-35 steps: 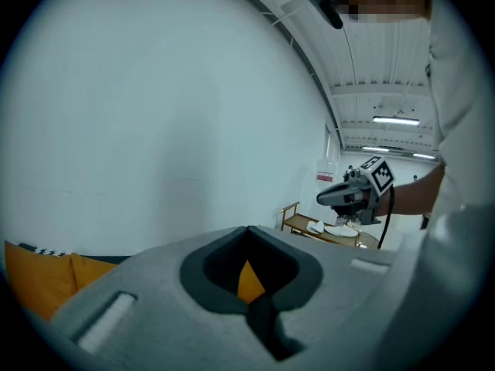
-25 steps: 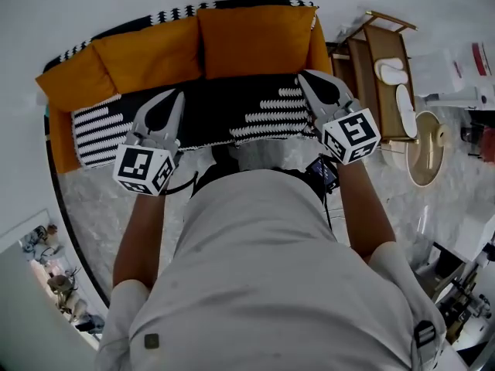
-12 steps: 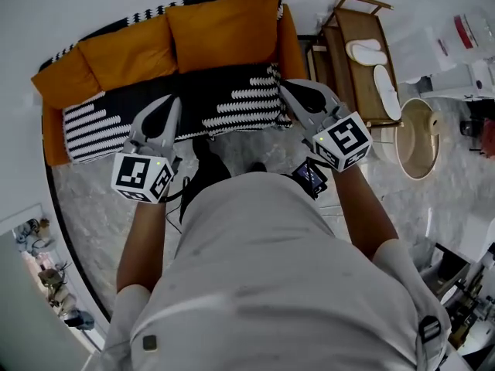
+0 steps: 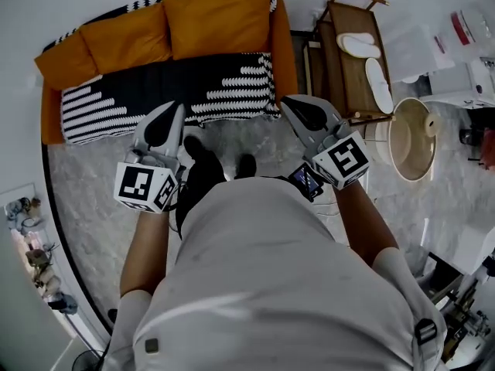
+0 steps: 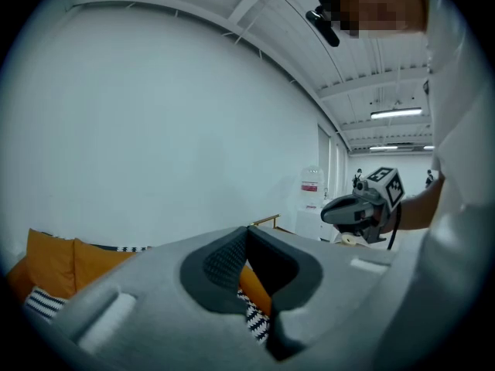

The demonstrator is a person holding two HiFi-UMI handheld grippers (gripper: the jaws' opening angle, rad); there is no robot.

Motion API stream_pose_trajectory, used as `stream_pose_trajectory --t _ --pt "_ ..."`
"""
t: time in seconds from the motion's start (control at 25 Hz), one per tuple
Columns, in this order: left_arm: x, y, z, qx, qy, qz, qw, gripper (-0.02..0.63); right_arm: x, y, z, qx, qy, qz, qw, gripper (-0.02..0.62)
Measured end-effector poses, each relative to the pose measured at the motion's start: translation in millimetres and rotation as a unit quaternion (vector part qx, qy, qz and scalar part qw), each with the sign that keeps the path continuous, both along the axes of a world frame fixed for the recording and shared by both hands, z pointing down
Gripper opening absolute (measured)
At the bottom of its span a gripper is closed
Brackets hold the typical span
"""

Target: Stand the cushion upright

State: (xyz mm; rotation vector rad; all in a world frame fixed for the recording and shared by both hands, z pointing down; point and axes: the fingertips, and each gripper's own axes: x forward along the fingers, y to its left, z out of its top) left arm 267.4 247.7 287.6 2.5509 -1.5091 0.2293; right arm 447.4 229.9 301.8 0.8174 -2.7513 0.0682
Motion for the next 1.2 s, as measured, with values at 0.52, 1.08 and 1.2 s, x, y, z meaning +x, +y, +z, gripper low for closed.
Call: stream_pose_trajectory --t 0.52,1.08,1.2 --pt "10 31 -14 0.008 0.017 -0.018 0.9997 0.005 -9 35 -21 0.025 -0.019 -0.025 0.999 0.011" --pt "10 23 -17 0.005 0.03 -0.009 0.9995 0.005 -15 28 -25 0.029 -0.026 -0.015 0.999 0.011" --pt "12 19 -16 0.005 0.031 -0.004 0.9995 0.005 -12 26 -25 0.029 -0.027 -0.01 0.999 0.011"
